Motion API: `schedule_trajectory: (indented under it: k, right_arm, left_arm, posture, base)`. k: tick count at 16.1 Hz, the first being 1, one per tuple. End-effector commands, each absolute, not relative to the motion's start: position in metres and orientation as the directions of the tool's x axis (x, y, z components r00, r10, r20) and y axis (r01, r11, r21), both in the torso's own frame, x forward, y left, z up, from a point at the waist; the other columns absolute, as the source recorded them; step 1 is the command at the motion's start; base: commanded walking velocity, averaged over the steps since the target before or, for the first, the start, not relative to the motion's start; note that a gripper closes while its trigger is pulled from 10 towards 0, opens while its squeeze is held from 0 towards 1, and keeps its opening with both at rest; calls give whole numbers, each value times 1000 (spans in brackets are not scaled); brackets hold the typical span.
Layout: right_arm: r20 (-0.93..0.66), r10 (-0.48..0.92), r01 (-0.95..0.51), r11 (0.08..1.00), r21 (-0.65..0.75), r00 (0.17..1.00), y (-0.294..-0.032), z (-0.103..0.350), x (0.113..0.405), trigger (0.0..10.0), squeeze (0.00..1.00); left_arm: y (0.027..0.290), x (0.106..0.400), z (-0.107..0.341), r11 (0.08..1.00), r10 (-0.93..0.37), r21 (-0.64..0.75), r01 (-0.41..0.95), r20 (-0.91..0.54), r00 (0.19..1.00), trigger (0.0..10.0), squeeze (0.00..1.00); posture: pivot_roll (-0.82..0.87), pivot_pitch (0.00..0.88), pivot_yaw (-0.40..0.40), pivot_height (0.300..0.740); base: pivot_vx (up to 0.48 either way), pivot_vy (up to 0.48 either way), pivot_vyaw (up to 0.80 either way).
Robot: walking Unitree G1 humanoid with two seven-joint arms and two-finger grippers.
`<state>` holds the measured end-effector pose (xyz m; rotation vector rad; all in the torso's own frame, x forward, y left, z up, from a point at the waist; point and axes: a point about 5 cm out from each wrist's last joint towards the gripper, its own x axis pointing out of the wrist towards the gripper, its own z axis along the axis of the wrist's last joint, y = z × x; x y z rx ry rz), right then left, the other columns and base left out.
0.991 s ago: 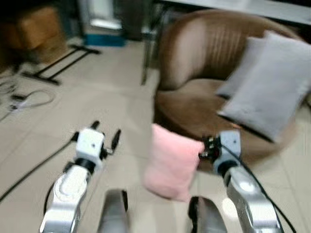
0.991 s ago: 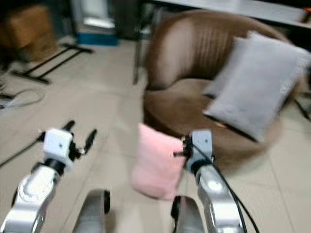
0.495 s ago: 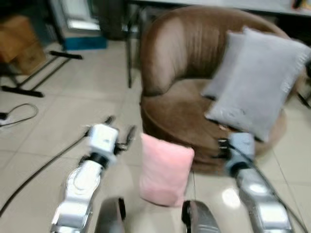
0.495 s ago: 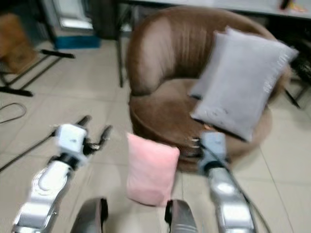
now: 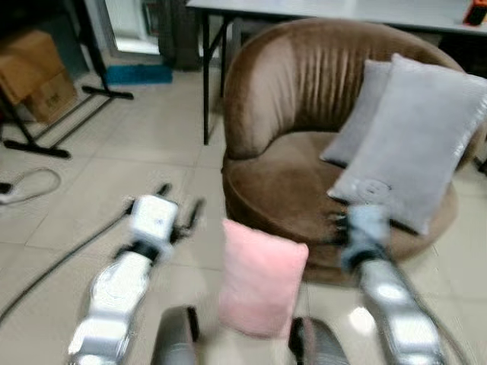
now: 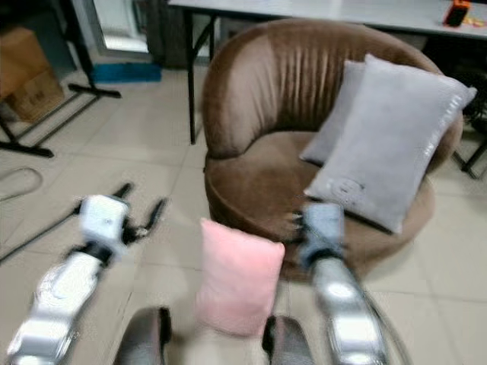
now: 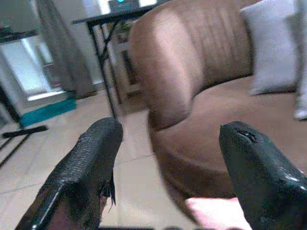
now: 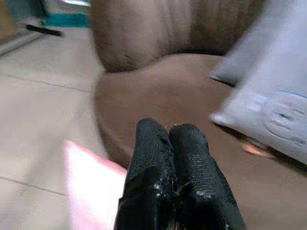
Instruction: Move the pillow to the sofa from floor
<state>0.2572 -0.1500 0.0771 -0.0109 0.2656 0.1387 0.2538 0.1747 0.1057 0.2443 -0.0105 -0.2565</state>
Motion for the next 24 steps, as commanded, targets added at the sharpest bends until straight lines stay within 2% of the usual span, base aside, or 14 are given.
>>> schedule_trajectory:
  k: [1, 14, 16, 17, 22, 24]
  right_arm:
    - [-253, 88, -99, 995, -31, 963, -164, 80, 258, 10000, 0]
    - [-245, 77, -90, 995, -43, 967, -166, 80, 258, 10000, 0]
    - [-237, 86, -85, 996, 12, 968, -166, 80, 257, 10000, 0]
    - [-238, 93, -85, 995, 44, 967, -166, 79, 256, 10000, 1000]
    - [-282, 125, -118, 992, 43, 951, -166, 73, 252, 10000, 1000]
    - [-267, 129, -112, 991, 78, 955, -165, 74, 252, 10000, 1000]
  left_arm:
    - [164, 255, 107, 934, -286, 221, 281, -12, 958, 10000, 0]
    - [163, 259, 106, 929, -293, 231, 288, -14, 956, 10000, 0]
    - [162, 257, 105, 931, -288, 229, 283, -15, 958, 10000, 0]
    - [163, 256, 104, 933, -286, 221, 284, -22, 958, 10000, 0]
    - [160, 249, 97, 920, -317, 219, 326, -74, 945, 10000, 0]
    - [160, 249, 97, 920, -315, 222, 324, -74, 946, 10000, 0]
  posture:
    - [12, 0, -19, 580]
    - [6, 0, -11, 580]
    - [8, 0, -14, 580]
    - [9, 0, -15, 580]
    - [9, 0, -14, 580]
    - [11, 0, -15, 565]
  base:
    - [319, 0, 0]
    - [289, 0, 0]
    - [0, 0, 0]
    - [0, 0, 0]
    - [0, 0, 0]
    - [0, 0, 0]
